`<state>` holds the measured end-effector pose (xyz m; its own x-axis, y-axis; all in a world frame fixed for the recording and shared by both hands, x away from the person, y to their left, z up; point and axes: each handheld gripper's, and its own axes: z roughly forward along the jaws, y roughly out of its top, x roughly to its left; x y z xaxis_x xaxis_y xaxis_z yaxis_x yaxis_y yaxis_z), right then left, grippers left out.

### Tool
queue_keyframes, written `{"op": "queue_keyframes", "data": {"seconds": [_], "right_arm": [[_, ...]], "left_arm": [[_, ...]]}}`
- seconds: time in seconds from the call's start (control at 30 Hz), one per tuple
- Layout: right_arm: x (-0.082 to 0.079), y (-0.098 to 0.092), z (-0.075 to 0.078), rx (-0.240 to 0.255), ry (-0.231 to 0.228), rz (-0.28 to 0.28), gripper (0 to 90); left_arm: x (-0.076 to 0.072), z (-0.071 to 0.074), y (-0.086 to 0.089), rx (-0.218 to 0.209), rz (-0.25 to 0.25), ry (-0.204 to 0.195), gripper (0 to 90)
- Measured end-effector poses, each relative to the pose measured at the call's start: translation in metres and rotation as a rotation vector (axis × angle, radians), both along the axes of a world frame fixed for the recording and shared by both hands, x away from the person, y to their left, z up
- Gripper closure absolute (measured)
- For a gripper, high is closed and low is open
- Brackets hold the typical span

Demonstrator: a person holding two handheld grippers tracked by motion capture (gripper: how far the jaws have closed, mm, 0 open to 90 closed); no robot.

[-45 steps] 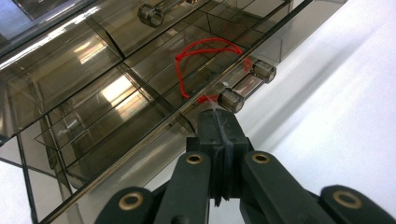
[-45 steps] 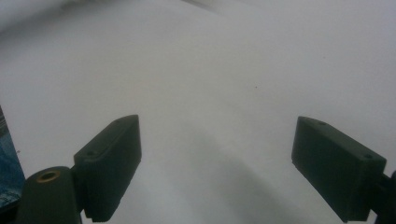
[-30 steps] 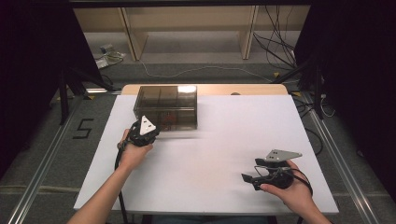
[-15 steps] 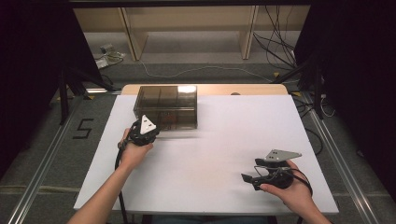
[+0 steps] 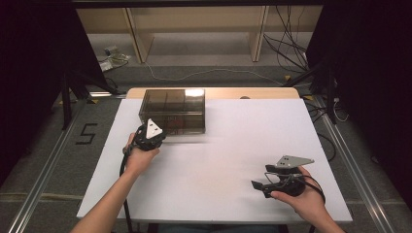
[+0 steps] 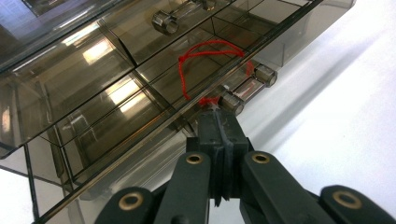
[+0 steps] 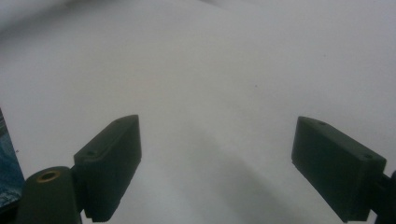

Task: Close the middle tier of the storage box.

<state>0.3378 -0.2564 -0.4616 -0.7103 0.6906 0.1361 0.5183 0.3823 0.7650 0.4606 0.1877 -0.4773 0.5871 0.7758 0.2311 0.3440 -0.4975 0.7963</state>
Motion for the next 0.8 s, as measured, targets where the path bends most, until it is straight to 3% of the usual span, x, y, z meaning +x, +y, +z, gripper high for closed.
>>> {"op": "queue_keyframes", "data": {"seconds": [0.8], "right_arm": [[-0.0006, 0.0001, 0.0004, 0.001, -0.003, 0.003, 16.7]], "left_arm": [[0.0038, 0.0002, -0.0014, -0.006, 0.014, -0.005, 89.8]]}}
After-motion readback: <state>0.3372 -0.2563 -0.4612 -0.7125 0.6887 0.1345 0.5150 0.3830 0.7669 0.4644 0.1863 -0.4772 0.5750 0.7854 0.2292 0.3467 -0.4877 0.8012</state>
